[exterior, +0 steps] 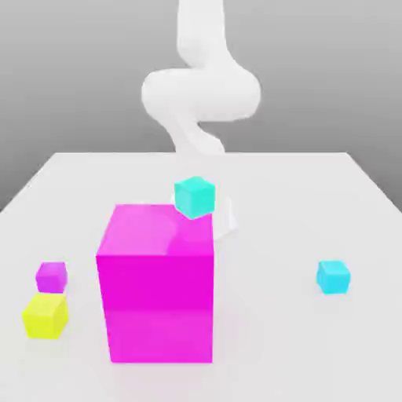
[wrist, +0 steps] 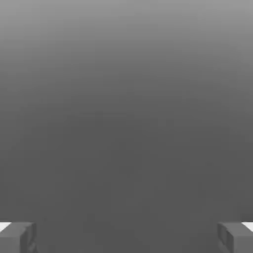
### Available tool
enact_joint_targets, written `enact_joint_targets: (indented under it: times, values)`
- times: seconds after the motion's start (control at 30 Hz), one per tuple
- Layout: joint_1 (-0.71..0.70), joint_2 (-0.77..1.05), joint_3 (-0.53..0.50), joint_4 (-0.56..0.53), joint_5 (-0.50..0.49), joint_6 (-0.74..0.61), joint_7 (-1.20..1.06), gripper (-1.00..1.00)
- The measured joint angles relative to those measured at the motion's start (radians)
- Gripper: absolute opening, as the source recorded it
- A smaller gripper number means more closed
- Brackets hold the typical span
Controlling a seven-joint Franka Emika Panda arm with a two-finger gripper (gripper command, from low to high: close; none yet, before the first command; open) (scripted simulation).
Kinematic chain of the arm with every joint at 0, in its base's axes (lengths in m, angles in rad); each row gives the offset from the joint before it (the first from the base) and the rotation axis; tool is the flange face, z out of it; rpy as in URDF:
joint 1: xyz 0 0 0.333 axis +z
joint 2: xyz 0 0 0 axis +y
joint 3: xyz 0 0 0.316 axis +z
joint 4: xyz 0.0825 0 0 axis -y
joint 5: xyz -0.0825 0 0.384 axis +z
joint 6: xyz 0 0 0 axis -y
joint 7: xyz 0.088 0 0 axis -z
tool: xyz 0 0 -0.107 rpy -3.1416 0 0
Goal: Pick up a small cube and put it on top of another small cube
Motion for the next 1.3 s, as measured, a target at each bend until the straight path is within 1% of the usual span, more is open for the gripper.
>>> enact_joint_targets:
  times: [0.33,0.63,0.73,0.8,0.93,1.03,1.07,1.3]
  values:
    - [0.288,0.302,0.041,-0.215,0.060,0.215,-0.353,0.00]
    - [0.499,0.567,0.132,-0.404,0.075,0.406,-0.637,0.00]
    - [0.552,0.656,0.175,-0.468,0.044,0.470,-0.706,0.00]
    - [0.598,0.717,0.190,-0.502,-0.004,0.515,-0.725,0.00]
    - [0.638,0.859,0.124,-0.493,-0.115,0.627,-0.667,0.00]
    - [0.703,0.967,0.048,-0.474,-0.155,0.714,-0.636,0.00]
    - [0.718,0.994,0.033,-0.469,-0.159,0.736,-0.632,-1.00]
    - [0.720,0.996,0.030,-0.468,-0.163,0.737,-0.630,-1.00]
